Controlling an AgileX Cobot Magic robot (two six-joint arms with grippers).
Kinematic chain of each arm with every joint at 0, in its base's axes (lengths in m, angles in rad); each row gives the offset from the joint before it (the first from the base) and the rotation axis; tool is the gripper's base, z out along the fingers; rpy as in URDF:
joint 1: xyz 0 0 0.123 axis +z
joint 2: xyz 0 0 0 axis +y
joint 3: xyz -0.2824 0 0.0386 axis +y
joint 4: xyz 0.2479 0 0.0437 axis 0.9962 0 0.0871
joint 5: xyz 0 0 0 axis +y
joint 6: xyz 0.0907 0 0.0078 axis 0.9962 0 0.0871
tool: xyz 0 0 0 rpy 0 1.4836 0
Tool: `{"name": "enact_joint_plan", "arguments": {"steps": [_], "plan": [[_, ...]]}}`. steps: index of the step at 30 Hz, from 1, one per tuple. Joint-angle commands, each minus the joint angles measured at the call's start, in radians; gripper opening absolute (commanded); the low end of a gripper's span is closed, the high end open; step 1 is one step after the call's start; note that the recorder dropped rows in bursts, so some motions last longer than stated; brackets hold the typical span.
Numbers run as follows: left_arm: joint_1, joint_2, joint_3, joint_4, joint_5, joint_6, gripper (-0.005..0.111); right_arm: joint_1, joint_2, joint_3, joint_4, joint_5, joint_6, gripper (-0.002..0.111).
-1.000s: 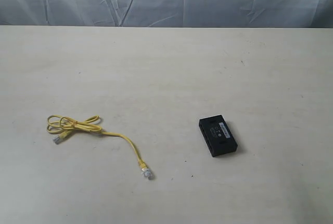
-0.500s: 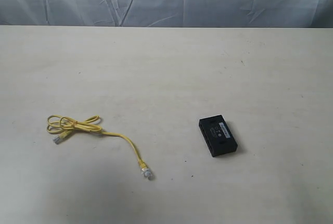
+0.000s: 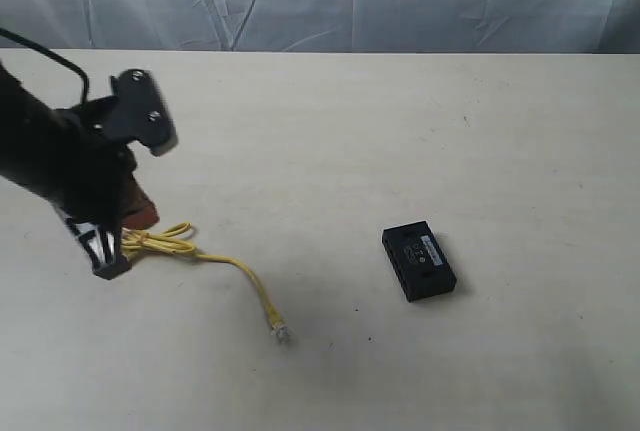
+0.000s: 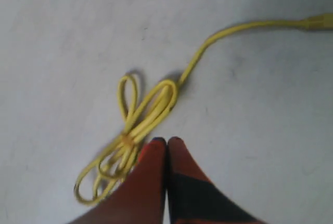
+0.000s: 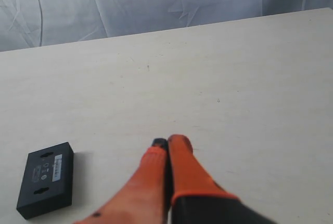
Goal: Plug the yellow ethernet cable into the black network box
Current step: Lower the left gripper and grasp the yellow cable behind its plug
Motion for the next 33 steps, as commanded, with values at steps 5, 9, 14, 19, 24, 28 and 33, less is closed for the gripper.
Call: {"name": "enact_joint_plan", "arguments": {"steps": [5, 9, 14, 19, 24, 28, 33], "plan": [[-0.178, 0.178, -0.105, -0.024, -0.008, 0.270, 0.000, -0.007, -0.006, 0.004, -0.003, -0.015, -0.003, -0.001], [-0.242, 0.238, -0.112, -0.120, -0.050, 0.481, 0.000, -0.007, -0.006, 0.004, -0.003, -0.015, -0.003, -0.001], [-0.282, 0.292, -0.112, -0.222, -0.047, 0.706, 0.000, -0.007, -0.006, 0.004, -0.003, -0.015, -0.003, -0.001], [-0.290, 0.336, -0.112, -0.250, -0.048, 0.849, 0.003, -0.007, -0.006, 0.004, -0.003, -0.015, -0.003, -0.001], [-0.290, 0.357, -0.112, -0.250, -0.056, 0.916, 0.021, -0.007, -0.006, 0.004, -0.003, -0.015, -0.003, -0.001], [-0.290, 0.367, -0.112, -0.246, -0.081, 0.940, 0.029, -0.007, -0.006, 0.004, -0.003, -0.015, -0.003, -0.001], [-0.290, 0.395, -0.112, -0.235, -0.123, 0.973, 0.029, -0.007, -0.006, 0.004, -0.003, -0.015, -0.003, -0.001]]}}
